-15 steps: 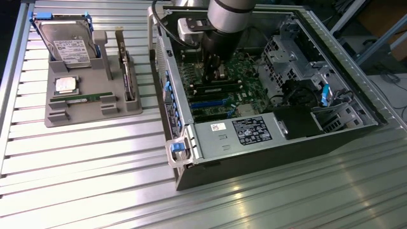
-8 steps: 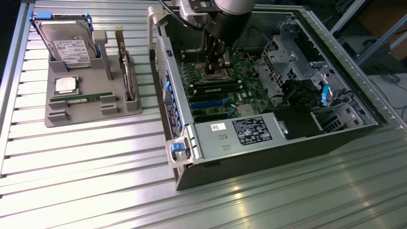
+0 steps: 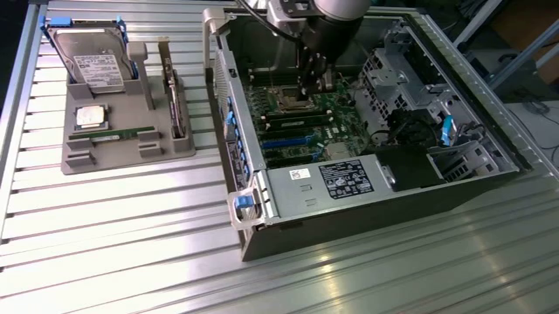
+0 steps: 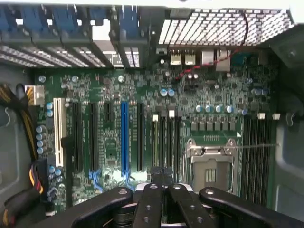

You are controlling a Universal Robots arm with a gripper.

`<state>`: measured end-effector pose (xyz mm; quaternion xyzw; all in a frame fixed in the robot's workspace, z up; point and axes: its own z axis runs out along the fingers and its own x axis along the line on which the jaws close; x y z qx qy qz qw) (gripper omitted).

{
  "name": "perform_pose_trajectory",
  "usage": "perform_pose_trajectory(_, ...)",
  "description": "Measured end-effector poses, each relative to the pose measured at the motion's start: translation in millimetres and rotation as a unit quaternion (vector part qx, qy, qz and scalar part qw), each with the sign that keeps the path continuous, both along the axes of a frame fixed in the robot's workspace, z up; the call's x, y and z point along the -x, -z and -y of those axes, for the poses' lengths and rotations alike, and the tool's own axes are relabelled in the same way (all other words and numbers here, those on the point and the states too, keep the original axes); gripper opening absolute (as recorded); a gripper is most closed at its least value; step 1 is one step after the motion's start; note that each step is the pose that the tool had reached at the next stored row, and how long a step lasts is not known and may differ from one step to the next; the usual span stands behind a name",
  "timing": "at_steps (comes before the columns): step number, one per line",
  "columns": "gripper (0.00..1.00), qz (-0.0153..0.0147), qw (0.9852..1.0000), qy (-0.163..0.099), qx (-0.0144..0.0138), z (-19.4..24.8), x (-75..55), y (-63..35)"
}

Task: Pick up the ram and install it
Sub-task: 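Press down the ram until it locks into place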

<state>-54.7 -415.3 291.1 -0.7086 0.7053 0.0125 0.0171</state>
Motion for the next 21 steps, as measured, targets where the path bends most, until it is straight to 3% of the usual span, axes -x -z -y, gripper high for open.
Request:
perform_pose_trajectory(3, 0.11, -0.0012, 1.0, 0.0, 0.0, 0.0, -21.1, 0.0)
perform_pose_trajectory(5, 0.11, -0.0014, 1.0, 0.0, 0.0, 0.1, -26.2, 0.0)
perform_pose_trajectory(21, 0.11, -0.0014, 1.0, 0.004, 0.0, 0.0, -26.8, 0.0)
